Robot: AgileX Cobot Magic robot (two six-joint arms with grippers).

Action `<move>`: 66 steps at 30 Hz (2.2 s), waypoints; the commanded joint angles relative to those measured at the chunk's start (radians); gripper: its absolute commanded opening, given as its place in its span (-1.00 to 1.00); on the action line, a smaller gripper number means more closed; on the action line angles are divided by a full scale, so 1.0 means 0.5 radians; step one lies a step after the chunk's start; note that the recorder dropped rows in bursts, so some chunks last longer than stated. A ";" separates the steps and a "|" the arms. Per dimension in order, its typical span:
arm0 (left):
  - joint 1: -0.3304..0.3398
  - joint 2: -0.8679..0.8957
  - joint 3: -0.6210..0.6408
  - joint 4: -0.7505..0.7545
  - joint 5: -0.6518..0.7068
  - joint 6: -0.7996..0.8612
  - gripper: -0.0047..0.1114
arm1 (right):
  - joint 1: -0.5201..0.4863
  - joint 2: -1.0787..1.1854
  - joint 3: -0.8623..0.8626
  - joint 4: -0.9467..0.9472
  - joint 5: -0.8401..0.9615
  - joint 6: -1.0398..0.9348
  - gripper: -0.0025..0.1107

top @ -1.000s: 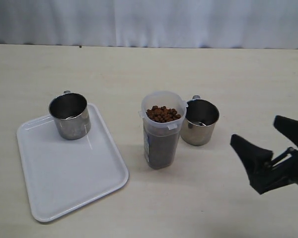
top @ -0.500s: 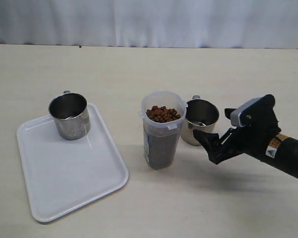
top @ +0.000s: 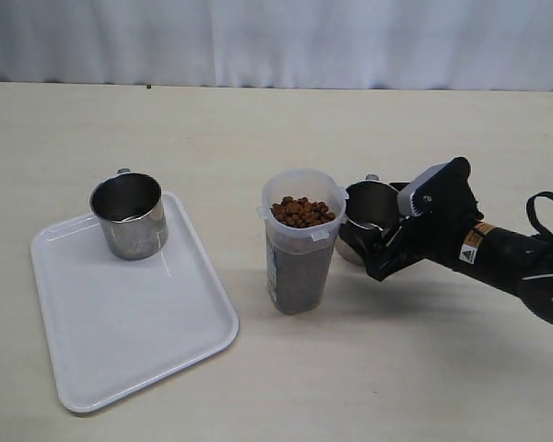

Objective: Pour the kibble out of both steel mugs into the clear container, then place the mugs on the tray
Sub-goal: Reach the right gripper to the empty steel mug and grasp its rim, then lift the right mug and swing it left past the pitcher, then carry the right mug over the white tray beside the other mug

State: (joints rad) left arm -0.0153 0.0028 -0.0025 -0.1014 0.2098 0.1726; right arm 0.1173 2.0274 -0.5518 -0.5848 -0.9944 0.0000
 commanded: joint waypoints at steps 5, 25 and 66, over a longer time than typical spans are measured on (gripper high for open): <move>-0.017 -0.006 0.005 -0.013 -0.019 0.012 -0.92 | 0.001 -0.139 0.077 0.064 -0.002 0.049 -0.84; -0.017 -0.006 0.005 -0.008 -0.024 0.012 -0.92 | 0.202 -1.953 0.459 -0.541 0.038 0.525 -0.87; -0.017 -0.006 0.005 -0.008 -0.024 0.019 -0.92 | 2.073 0.039 -0.991 2.009 0.961 -0.345 -0.87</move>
State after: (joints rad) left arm -0.0153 0.0028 -0.0025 -0.1014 0.2098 0.1801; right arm 1.1514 2.0467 -1.0340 0.3773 -0.4985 -0.1622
